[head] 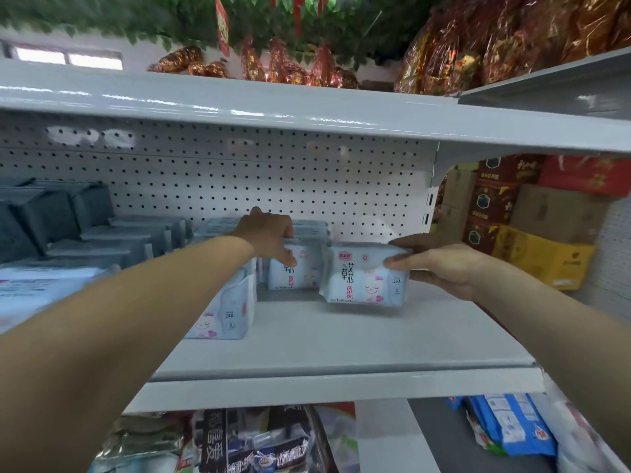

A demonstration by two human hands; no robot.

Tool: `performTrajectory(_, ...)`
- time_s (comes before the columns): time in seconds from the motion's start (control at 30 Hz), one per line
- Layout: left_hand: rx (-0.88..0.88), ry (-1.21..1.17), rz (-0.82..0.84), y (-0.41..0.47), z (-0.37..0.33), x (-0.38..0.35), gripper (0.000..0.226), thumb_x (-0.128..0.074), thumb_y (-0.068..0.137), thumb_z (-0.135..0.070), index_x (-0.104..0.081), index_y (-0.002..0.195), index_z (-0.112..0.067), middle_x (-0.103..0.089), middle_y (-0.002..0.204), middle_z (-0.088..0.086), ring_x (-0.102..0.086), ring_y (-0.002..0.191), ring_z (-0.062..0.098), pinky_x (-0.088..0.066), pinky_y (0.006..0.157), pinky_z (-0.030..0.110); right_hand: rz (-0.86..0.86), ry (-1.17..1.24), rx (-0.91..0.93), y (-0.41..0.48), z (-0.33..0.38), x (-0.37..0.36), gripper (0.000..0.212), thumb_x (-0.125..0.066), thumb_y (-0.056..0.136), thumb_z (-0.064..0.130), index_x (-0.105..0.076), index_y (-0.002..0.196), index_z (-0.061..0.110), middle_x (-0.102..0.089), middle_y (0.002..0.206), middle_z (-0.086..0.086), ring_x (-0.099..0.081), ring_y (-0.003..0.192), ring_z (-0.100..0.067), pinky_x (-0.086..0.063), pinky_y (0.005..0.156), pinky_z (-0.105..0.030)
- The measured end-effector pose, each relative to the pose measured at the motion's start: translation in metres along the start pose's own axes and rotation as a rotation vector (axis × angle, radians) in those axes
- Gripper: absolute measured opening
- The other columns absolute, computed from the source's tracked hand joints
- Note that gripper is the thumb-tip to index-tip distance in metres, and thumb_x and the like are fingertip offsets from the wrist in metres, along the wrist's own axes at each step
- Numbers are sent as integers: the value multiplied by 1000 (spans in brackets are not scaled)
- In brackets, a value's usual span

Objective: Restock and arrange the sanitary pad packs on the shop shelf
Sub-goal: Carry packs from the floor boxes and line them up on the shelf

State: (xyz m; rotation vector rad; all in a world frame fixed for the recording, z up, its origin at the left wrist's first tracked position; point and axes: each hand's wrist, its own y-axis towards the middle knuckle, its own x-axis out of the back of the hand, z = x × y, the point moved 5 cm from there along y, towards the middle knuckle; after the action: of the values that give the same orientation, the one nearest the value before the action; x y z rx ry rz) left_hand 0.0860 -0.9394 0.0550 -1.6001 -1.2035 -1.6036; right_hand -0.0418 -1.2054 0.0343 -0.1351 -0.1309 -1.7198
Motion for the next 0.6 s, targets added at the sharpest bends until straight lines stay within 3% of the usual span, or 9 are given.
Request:
performTrajectory(0.13,-20,65,-18,1,-2,-1,66,-82,70,-56,-56,122,-26,-58,105,-1,-42,118,28,-37,80,34,66,-91,-3,7,0,-25,43,-82,73,-5,-68,111,11,-74,111,-11,-69,105,-22,-59,85,-27)
performTrajectory(0.3,47,-52,-3,-8,15,27,74,-81,74,-54,-52,136,-26,-55,135,4,-36,130,31,-40,100,40,113,-131,20,20,0,-53,49,-82,74,-6,-68,119,8,-73,112,-10,-69,107,-22,-57,93,-30)
performTrajectory(0.47,85,-92,-28,-32,35,54,73,-76,78,-56,-53,137,-19,-51,144,4,-43,135,26,-33,112,35,131,-132,60,28,1,-80,46,-82,74,-5,-68,116,8,-75,110,-10,-72,102,-22,-60,87,-30)
performTrajectory(0.6,130,-128,-13,-54,50,67,67,-75,81,-54,-56,136,-20,-52,143,4,-48,132,25,-39,110,37,131,-171,77,31,1,-95,52,-82,74,-6,-67,122,7,-73,116,-11,-70,105,-23,-60,90,-33)
